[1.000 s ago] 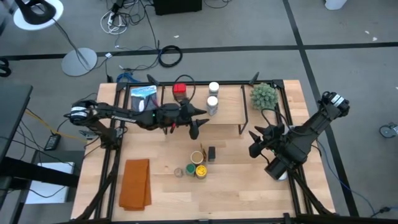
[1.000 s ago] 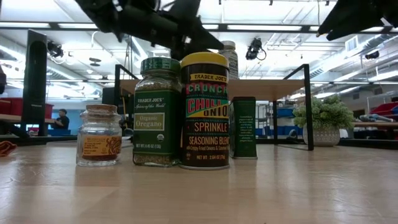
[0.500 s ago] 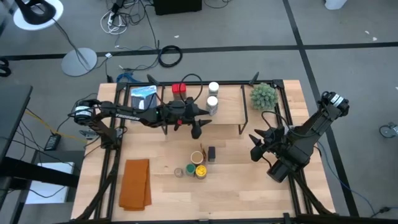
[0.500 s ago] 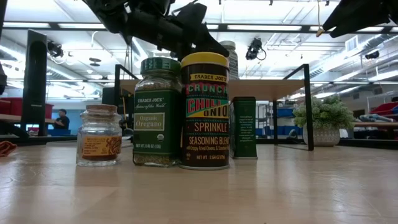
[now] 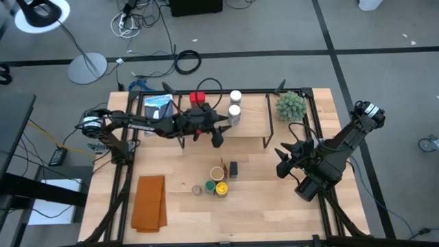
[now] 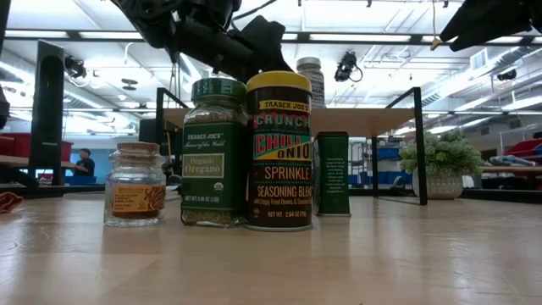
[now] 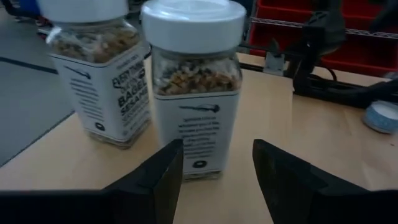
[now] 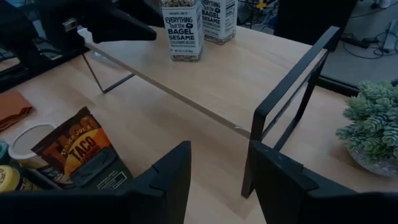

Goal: Shelf spices
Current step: Put the white seasoning bottle on the shelf aligned with the other white seasoning bottle

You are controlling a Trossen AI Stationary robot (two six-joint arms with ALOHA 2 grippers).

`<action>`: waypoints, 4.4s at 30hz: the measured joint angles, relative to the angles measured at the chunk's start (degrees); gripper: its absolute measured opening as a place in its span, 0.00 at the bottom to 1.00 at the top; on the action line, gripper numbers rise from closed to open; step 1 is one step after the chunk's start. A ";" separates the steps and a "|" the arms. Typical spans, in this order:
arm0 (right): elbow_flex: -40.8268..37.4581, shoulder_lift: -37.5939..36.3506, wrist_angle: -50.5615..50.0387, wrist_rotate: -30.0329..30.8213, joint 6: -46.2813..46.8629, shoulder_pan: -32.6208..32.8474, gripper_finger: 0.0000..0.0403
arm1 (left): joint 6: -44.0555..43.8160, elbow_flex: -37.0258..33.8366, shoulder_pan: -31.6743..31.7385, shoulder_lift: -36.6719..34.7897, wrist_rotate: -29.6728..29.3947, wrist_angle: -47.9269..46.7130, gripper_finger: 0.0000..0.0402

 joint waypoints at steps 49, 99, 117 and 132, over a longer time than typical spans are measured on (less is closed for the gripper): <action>0.00 0.00 0.19 0.00 -0.01 -0.01 0.40 | -0.11 -0.02 2.48 0.00 -11.76 5.13 0.49; 0.02 0.00 0.26 -0.05 -0.03 0.00 0.40 | 0.02 -0.04 2.46 0.00 -12.19 11.50 0.49; 0.02 0.02 5.60 -1.66 -4.56 0.00 0.39 | 3.79 2.03 -0.08 -0.17 -13.25 10.95 0.49; 0.04 0.04 7.80 -1.69 -4.77 -0.01 0.39 | 10.12 12.56 -9.76 -10.53 -28.33 -19.70 0.49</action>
